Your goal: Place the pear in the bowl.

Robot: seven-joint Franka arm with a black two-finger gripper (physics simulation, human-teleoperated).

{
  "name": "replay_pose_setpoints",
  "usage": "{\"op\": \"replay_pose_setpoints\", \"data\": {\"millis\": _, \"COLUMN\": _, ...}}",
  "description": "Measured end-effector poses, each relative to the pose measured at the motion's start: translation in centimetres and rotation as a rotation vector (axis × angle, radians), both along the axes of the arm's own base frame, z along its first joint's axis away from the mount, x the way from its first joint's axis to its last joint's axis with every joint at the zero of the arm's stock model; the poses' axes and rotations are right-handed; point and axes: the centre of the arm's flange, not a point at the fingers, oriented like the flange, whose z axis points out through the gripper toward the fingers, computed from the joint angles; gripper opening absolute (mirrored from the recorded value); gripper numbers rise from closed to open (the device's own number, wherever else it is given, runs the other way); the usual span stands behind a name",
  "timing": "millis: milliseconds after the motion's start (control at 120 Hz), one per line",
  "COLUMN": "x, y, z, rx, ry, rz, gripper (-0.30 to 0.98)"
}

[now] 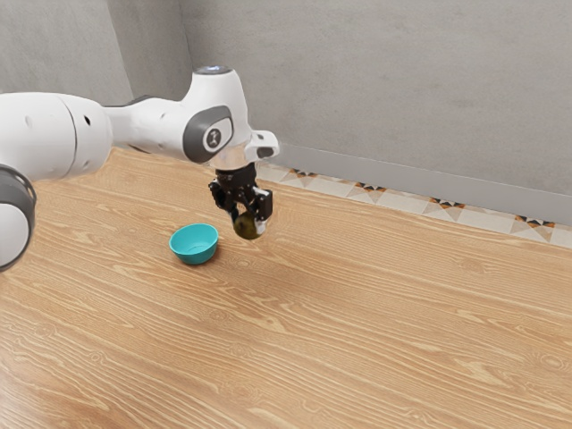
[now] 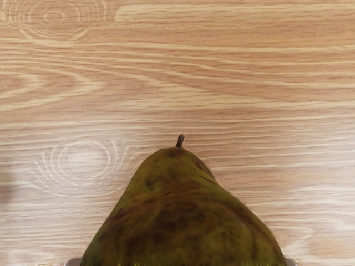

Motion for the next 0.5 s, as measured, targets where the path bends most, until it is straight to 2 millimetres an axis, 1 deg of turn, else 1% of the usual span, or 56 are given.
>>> {"op": "replay_pose_setpoints", "data": {"millis": 175, "x": 0.3, "y": 5.7, "z": 0.9, "rx": 0.008, "ry": 0.018, "rz": 0.067, "gripper": 0.36}}
{"op": "replay_pose_setpoints", "data": {"millis": 292, "x": 0.2, "y": 9.3, "z": 0.6, "rx": 0.009, "ry": 0.04, "rz": 0.105, "gripper": 0.35}}
{"op": "replay_pose_setpoints", "data": {"millis": 358, "x": -0.1, "y": 11.7, "z": 0.1, "rx": 0.008, "ry": 0.053, "rz": 0.132, "gripper": 0.34}}
{"op": "replay_pose_setpoints", "data": {"millis": 400, "x": -0.2, "y": 12.8, "z": -0.6, "rx": 0.007, "ry": 0.065, "rz": 0.144, "gripper": 0.34}}
{"op": "replay_pose_setpoints", "data": {"millis": 450, "x": -0.2, "y": 13.6, "z": -1.9, "rx": 0.005, "ry": 0.087, "rz": 0.15, "gripper": 0.33}}
{"op": "replay_pose_setpoints", "data": {"millis": 500, "x": -0.2, "y": 13.9, "z": -3.1, "rx": 0.004, "ry": 0.107, "rz": 0.151, "gripper": 0.32}}
